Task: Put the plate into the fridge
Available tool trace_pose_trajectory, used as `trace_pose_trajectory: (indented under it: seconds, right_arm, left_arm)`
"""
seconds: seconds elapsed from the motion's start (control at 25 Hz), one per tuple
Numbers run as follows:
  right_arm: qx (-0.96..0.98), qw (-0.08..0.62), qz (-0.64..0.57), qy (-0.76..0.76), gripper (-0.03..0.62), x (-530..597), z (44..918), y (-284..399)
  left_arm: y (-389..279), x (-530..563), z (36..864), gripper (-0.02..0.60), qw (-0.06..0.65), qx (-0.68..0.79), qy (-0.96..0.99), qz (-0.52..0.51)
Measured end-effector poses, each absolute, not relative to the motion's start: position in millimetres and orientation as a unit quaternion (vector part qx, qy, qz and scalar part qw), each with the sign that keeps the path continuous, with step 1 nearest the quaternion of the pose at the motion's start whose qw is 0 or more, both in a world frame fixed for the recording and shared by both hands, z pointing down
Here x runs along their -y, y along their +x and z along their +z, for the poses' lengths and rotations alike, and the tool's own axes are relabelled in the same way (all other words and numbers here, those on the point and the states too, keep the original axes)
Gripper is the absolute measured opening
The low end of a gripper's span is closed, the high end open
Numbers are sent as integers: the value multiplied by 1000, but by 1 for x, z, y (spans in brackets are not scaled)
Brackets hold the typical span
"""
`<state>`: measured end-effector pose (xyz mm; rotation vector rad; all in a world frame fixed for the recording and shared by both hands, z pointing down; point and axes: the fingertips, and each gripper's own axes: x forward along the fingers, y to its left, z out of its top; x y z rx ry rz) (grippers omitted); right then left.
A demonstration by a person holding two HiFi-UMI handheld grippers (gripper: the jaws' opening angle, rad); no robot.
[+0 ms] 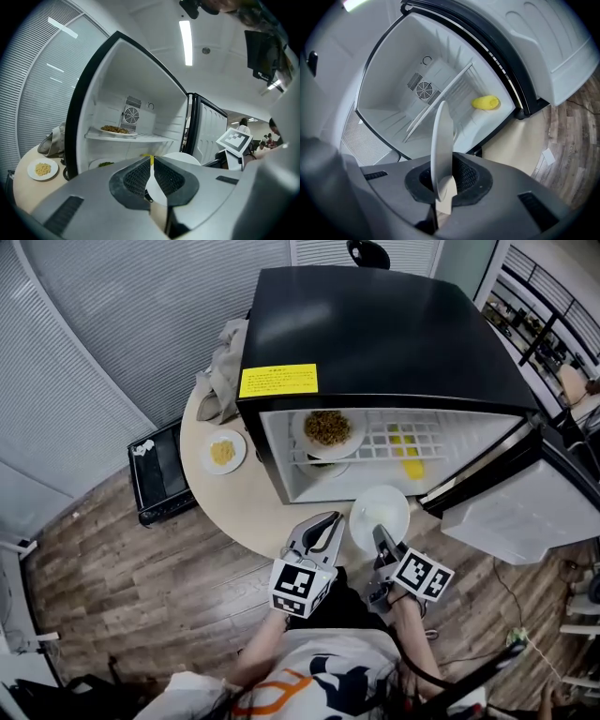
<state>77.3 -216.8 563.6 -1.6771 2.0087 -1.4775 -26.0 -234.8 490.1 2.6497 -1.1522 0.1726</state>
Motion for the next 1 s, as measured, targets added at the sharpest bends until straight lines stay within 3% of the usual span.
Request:
trace_pose_trajectory:
  seconds: [0.56,1.0]
  right_arm:
    - [-648,68,-535,-538,21,272,600,99]
    - [-620,110,-569,-529,21,310,624,115]
  left_arm:
    - [2,274,504,32,126,401,903,90]
    - [24,289,507,32,126,397,903,103]
